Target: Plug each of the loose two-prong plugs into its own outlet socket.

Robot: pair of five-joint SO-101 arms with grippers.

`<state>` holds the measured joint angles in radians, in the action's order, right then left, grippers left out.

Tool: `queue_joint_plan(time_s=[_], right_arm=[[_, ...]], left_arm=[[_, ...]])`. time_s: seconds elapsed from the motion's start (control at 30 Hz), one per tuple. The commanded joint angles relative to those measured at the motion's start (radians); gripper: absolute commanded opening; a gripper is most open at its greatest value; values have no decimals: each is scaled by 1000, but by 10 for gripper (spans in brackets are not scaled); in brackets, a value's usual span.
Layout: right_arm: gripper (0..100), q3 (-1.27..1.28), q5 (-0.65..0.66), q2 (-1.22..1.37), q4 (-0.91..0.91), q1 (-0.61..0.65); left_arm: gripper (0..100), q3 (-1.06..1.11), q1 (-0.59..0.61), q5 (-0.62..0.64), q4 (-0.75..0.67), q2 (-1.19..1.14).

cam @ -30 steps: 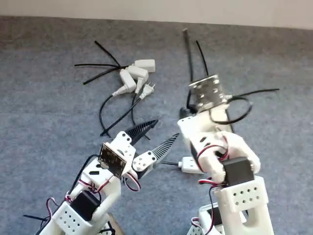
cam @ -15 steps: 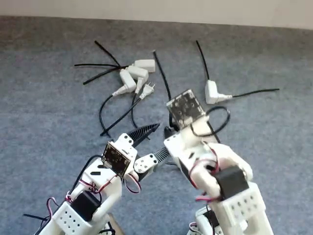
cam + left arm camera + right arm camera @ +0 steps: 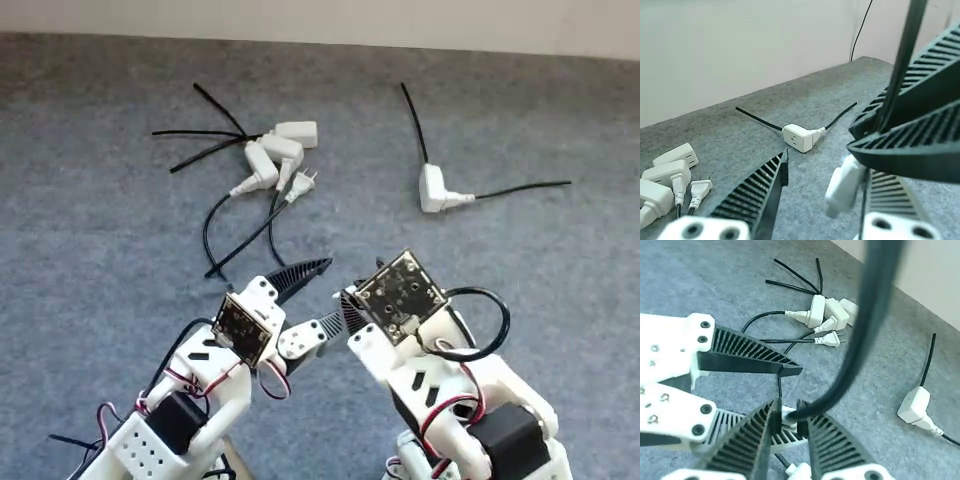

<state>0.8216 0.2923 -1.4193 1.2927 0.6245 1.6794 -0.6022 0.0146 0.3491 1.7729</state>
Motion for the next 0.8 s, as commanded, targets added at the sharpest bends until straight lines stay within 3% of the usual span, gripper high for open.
queue_joint_plan(time_s=[0.0, 0.2, 0.77], right_arm=[[6, -108, 14, -4, 76, -53], [6, -248, 49, -2, 214, -67], [6, -259, 48, 211, 245, -76]], left_arm=[[231, 16, 42, -6, 3, 2], [231, 16, 59, -6, 3, 2], [231, 16, 62, -6, 3, 2]])
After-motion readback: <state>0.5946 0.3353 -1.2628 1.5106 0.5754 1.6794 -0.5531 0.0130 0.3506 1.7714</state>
